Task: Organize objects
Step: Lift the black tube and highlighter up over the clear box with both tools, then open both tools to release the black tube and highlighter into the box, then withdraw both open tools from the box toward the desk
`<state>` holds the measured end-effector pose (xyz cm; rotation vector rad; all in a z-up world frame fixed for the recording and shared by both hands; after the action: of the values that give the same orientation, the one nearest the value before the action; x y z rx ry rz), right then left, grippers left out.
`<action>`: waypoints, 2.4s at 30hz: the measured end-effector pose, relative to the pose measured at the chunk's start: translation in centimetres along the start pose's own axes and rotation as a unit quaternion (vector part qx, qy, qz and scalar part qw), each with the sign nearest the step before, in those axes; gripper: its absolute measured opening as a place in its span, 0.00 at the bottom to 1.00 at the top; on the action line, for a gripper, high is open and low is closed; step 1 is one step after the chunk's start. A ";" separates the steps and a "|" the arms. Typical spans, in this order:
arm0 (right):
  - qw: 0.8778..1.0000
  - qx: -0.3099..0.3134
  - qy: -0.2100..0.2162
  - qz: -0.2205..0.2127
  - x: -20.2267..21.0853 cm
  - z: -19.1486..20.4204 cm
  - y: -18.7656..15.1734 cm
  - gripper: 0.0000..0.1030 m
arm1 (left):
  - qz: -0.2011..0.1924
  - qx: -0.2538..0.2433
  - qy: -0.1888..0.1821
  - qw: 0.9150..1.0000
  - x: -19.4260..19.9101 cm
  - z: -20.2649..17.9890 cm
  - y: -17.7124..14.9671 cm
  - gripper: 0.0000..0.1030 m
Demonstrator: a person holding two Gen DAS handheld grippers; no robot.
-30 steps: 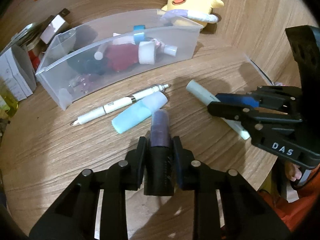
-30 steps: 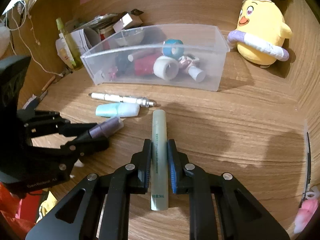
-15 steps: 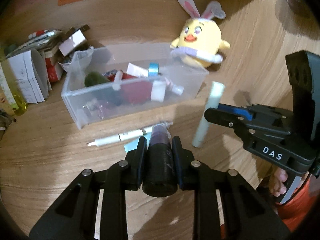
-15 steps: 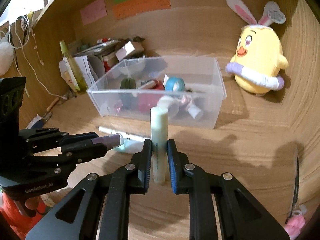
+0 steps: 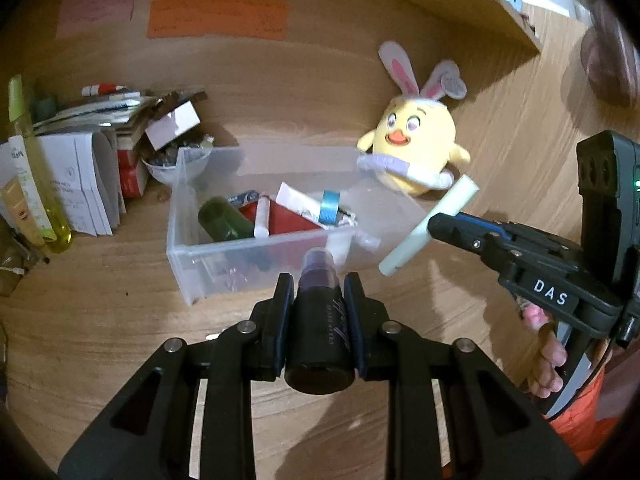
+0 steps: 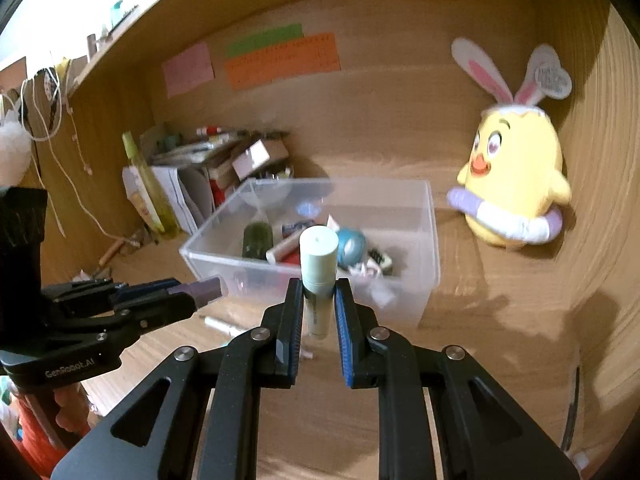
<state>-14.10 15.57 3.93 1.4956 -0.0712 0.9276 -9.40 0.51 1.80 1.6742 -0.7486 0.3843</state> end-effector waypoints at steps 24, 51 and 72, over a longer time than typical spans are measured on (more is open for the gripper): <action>0.998 0.016 -0.060 -0.007 -3.9 -3.0 4.5 0.14 | -0.011 0.033 0.036 0.999 -4.0 3.8 5.1 0.24; 0.998 0.025 -0.040 0.035 -8.5 -2.0 4.6 0.42 | 0.016 0.052 0.041 0.998 -7.7 5.3 6.0 0.42; 0.999 0.012 -0.022 0.031 -4.0 -0.2 1.3 0.60 | -0.020 0.002 0.086 0.996 -2.6 3.1 3.0 0.72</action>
<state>-17.57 13.65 2.68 1.5438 -0.1388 0.9482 -13.76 -2.00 1.71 1.6347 -0.5868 0.4943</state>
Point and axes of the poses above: each gripper's, at about its wrist camera, not at the fingertips, and x roughly against the way its jaws point, z to its left, y to its top, the point moved 3 cm from there along -x, roughly the way its jaws point, and after that the axes turned 1 degree about x, right-handed, at the moved point
